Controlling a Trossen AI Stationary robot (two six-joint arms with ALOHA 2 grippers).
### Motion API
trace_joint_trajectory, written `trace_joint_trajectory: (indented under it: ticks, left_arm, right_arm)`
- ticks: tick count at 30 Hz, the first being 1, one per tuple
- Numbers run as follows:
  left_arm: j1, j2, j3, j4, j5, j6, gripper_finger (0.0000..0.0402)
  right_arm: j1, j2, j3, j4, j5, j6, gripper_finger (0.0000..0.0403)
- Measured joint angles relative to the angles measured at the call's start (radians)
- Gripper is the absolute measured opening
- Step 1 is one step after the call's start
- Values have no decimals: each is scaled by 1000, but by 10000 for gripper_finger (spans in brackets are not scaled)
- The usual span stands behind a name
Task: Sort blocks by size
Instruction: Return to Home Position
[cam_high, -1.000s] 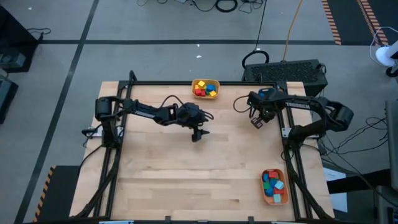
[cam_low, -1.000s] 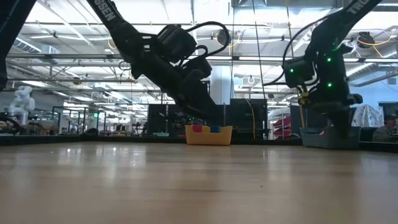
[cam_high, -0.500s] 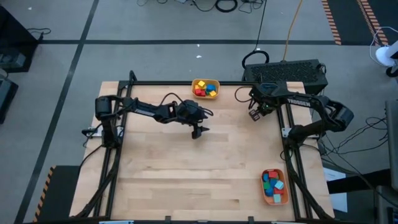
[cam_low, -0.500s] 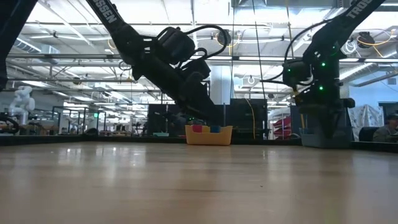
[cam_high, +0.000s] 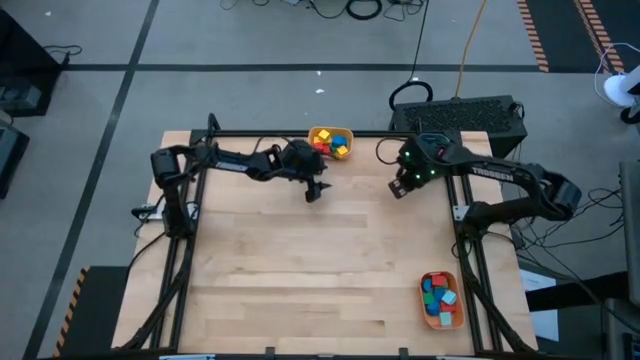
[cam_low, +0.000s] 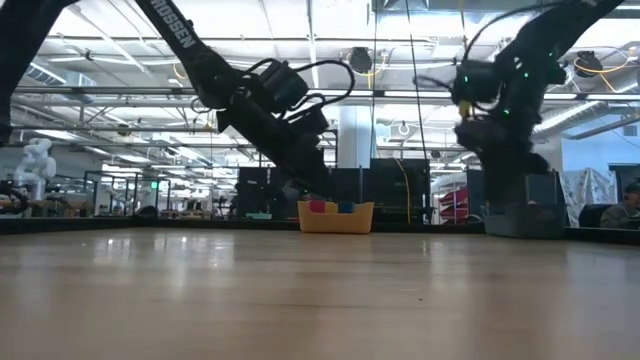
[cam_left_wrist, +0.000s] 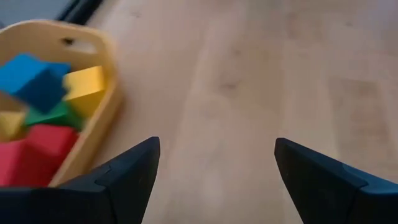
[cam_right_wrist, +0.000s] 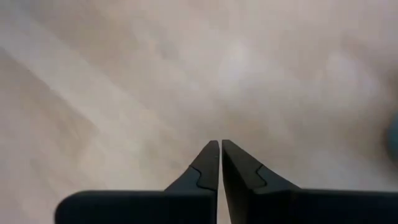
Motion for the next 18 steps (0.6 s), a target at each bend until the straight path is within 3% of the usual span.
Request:
trace_joint_trajectory:
  ticks: [4,12,18]
  left_arm:
    - [56,0,15,-32,36,-11,319]
    - [112,43,18,62,307,-21,316]
    - [116,89,29,68,310,-50,297]
  right_arm:
    - [33,9,2,160,41,35,1]
    - [42,115,16,333,25,28,1]
    - [90,92,62,319,27,24,0]
